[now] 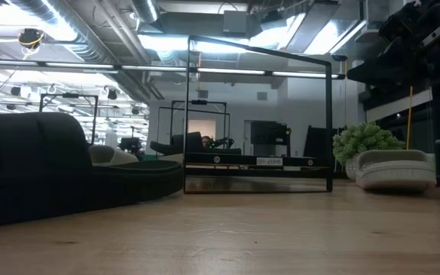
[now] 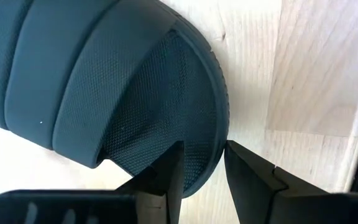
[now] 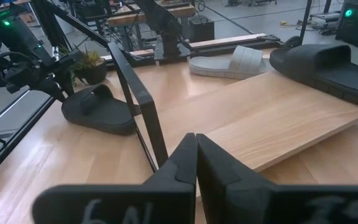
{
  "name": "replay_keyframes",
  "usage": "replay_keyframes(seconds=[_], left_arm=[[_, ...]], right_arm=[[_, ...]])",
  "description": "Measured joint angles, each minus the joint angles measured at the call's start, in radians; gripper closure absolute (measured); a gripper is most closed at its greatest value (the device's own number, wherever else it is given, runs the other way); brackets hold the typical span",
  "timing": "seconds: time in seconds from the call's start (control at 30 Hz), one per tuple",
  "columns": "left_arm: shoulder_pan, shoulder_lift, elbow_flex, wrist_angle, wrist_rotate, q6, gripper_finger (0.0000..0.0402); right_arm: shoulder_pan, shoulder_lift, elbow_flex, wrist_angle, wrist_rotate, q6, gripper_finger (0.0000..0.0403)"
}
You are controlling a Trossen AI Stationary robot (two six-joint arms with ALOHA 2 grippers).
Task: Pick and place slides into the shelf
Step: Put the black slide on the shelf
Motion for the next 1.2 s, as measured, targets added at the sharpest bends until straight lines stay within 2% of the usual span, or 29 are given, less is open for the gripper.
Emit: replay_keyframes(seconds=[0.2,0.47,0.7,0.87,1.03,1.2], left_arm=[[0.000,0.001,-0.055,0.071,0.017,0.001,0.0304],[-0.001,-0.004,-0.080,0.105,0.021,0.003,0.0389],[-0.001,0.004,-0.037,0.065,0.002,0.002,0.0396],[-0.003,0.006,0.015,-0.018,-0.004,-0.023,0.0399],[-0.017,0.006,0.101,-0.170,-0.005,-0.094,0.0400],[-0.039,0.005,0.203,-0.330,-0.062,-0.179,0.0400]], right_arm=[[0.000,0.000,0.000,0.000,0.000,0.000,0.0395],[0.000,0.000,0.000,0.000,0.000,0.001,0.0395],[0.000,0.000,0.000,0.000,0.000,0.001,0.0395],[0.000,0.000,0.000,0.000,0.000,0.001,0.0395],[0.000,0.000,0.000,0.000,0.000,0.001,0.0395],[0.000,0.000,0.000,-0.001,0.000,0.000,0.0395]])
